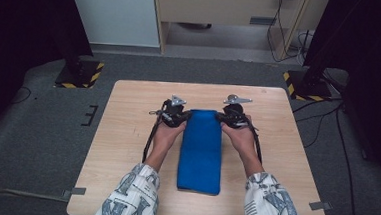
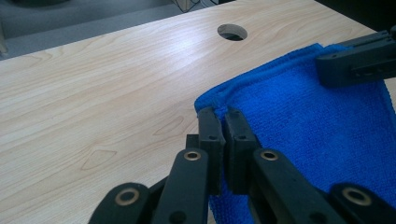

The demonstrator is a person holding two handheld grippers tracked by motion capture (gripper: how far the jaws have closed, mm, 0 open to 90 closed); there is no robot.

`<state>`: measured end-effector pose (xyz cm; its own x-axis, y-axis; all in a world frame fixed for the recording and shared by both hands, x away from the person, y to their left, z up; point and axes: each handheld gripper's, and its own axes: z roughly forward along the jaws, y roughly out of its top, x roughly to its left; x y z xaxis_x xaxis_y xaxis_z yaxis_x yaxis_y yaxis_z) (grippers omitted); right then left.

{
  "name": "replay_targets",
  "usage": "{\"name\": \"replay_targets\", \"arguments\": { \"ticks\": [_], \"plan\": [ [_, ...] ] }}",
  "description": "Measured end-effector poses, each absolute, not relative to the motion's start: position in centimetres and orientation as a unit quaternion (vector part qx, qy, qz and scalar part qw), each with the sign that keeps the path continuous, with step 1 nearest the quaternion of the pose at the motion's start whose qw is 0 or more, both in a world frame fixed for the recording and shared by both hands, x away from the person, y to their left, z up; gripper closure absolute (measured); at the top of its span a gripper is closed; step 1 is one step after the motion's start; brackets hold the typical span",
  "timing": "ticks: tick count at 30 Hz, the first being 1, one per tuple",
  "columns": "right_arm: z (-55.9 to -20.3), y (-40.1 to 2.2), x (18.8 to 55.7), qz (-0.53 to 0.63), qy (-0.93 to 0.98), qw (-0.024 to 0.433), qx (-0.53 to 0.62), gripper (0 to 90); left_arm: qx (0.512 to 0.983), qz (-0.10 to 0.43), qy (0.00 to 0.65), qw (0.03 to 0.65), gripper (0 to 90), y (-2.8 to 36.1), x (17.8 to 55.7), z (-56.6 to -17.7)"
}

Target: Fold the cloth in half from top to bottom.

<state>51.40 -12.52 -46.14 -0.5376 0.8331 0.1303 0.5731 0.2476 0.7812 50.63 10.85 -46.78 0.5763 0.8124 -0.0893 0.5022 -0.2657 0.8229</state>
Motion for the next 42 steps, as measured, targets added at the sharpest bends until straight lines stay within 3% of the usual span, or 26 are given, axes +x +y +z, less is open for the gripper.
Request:
{"name": "replay_targets", "arguments": {
  "ticks": [21,42],
  "plan": [
    [-43.3,-11.9,53.1,0.44,0.762,0.179,0.44,86.2,0.761,0.204,0.41,0.459,86.8,12.1,51.8,-43.8],
    [-44.2,-12.8,48.8,0.458,0.766,0.177,0.415,86.0,0.776,0.21,0.38,0.458,86.8,11.8,47.9,-42.9]
  ]
}}
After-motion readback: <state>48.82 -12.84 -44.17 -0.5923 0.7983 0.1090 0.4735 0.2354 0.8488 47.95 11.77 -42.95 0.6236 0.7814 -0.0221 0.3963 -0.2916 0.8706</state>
